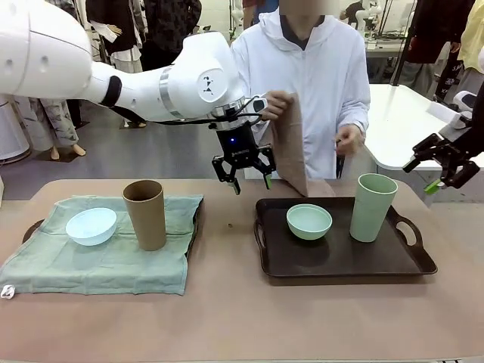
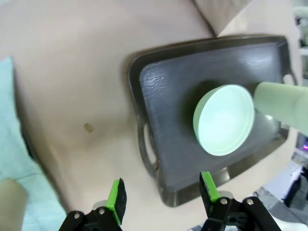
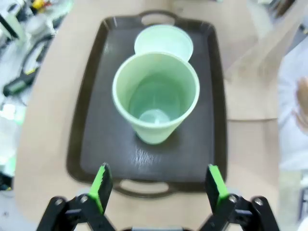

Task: Set up a tray with a mat and arrange the tableware.
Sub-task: Pick up the Picnic Bowl and Reusable plastic cup from the Handle tray in front of the human's position and hold them in the air.

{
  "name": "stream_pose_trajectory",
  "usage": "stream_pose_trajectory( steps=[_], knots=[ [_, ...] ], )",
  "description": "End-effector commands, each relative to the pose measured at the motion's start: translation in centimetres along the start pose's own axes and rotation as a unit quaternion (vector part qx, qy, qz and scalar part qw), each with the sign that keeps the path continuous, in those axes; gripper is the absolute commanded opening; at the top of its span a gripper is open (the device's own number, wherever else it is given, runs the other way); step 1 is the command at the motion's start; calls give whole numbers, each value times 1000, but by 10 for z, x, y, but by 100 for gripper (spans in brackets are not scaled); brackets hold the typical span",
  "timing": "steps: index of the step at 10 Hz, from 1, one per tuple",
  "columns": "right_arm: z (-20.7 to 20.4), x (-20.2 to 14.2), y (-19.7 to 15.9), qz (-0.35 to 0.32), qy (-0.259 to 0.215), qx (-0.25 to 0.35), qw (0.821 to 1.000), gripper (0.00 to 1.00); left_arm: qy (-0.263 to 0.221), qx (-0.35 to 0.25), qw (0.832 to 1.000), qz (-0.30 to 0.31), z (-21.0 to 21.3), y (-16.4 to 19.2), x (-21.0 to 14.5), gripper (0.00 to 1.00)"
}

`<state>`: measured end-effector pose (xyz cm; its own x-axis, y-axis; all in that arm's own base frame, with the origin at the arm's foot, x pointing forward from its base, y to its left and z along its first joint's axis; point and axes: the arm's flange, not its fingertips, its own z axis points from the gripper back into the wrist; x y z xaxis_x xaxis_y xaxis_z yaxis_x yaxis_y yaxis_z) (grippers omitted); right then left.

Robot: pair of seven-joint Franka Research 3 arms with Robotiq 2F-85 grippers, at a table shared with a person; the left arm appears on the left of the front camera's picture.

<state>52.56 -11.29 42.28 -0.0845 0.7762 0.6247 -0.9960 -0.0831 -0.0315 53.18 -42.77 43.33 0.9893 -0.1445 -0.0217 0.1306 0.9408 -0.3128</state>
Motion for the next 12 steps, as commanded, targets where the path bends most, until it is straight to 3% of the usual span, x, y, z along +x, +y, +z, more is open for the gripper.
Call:
stream_pose_trajectory(
  steps=[1,8,9,12],
  knots=[
    [-18,-6,-9,-9,-25,-3,1000,100,-2,3,1000,17,-5,-13,16,81],
    [-11,-2,-4,-5,-12,3,1000,100,2,-8,1000,2,-10,-7,12,81],
    [-10,-3,-6,-7,-14,1,1000,100,-17,3,1000,13,-25,-17,16,81],
    [-23,-30,-20,-44,-65,3,997,100,-39,22,999,-23,-44,-32,9,81]
  ],
)
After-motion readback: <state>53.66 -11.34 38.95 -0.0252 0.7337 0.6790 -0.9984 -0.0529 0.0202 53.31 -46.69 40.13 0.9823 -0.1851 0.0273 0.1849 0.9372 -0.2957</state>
